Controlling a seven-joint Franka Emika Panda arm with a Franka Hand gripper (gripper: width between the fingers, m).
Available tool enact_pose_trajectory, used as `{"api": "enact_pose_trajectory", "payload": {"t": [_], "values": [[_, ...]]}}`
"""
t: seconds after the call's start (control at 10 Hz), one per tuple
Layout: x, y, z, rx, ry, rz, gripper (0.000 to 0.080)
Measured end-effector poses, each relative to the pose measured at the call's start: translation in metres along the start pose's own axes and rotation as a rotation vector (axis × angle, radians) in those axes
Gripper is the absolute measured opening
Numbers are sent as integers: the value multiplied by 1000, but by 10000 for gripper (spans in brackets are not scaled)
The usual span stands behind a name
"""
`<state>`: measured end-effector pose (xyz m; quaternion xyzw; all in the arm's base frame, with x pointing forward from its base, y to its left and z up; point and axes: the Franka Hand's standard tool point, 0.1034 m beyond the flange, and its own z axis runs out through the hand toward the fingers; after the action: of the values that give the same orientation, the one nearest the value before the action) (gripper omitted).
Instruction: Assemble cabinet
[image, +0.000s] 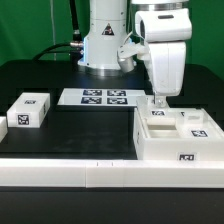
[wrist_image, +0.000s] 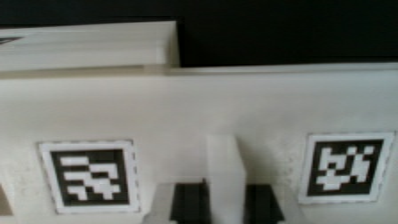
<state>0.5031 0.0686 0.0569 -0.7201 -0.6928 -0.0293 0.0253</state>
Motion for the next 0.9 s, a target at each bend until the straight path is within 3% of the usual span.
{"api": "enact_pose_trajectory", "payload": {"t": [0.2, 0.3, 0.5, 0.9], "values": [[0, 1, 0, 0, 0, 0, 71], [-2, 8, 0, -8, 3, -14, 71], [-2, 27, -1, -11, 9, -14, 71], [-3, 74, 0, -45, 34, -19, 71]]}}
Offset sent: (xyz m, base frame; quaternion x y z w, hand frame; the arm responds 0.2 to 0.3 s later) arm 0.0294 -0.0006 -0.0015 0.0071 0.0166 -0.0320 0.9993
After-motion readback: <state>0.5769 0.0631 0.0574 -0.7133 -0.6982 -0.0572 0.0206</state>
